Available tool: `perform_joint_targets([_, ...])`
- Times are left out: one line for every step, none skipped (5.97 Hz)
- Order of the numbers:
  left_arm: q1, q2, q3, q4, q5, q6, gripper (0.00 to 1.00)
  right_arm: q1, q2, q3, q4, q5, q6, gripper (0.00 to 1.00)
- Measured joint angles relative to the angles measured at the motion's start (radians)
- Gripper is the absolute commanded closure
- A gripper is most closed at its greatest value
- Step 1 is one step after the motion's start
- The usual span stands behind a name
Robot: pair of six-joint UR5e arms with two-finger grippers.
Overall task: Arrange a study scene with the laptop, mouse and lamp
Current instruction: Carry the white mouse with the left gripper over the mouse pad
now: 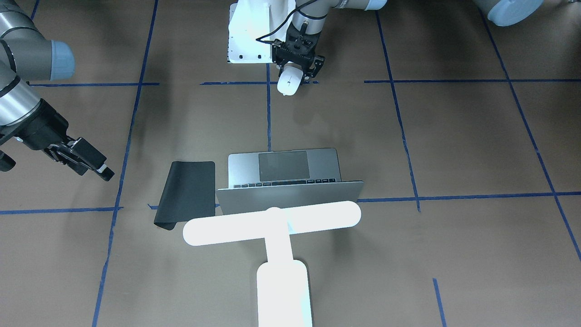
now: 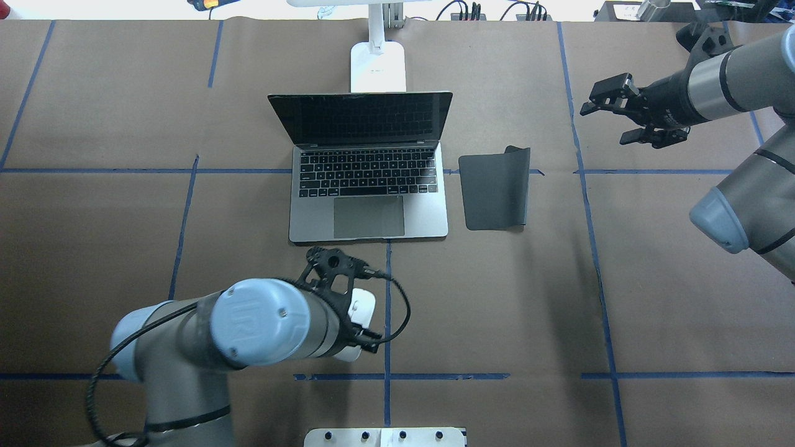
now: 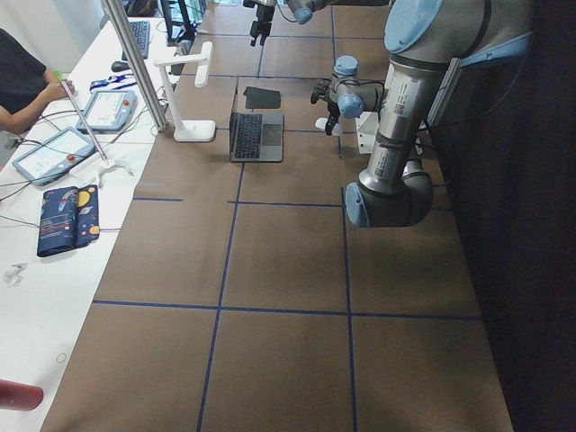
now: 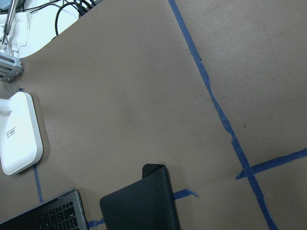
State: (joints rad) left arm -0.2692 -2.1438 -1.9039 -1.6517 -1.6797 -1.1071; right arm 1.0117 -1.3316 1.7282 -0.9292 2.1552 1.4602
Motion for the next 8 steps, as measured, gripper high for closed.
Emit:
perform_joint_targets([-0.026, -0.075, 0.101, -0.048, 0.000, -0.031, 0.92, 0.008, -0.013, -0.003, -0.001, 0.007, -0.030, 0.00])
perform_joint_targets([-0.055, -0.161, 0.223, -0.108, 0.000, -0.074, 0.92, 0.018, -0.023, -0.006, -0.013, 0.022, -0.062, 0.00])
perform_joint_targets([-0.082, -0.262, 0.349, -0.139, -0.001, -0.103, 0.92, 0.024, -0.026, -0.007, -0.029, 0.032, -0.084, 0.00])
perform_joint_targets([-0.107, -0.390, 0.504, -0.154, -0.001, -0.124, 0.92, 0.023, -0.026, -0.009, -0.037, 0.034, -0.094, 0.00])
perform_joint_targets([-0.130, -0.507, 0.666, -0.193, -0.001, -0.149, 0.92, 0.021, -0.026, -0.011, -0.041, 0.035, -0.097, 0.00])
perform_joint_targets([-0.149, -0.588, 0.805, -0.259, -0.001, -0.172, 0.92, 0.016, -0.025, -0.014, -0.041, 0.035, -0.098, 0.00])
perform_joint_targets([-0.169, -0.669, 0.946, -0.324, 0.000, -0.183, 0.92, 0.009, -0.024, -0.018, -0.042, 0.035, -0.098, 0.00])
perform_joint_targets([-0.187, -0.739, 1.074, -0.384, 0.000, -0.187, 0.92, 0.005, -0.024, -0.019, -0.042, 0.035, -0.098, 0.00])
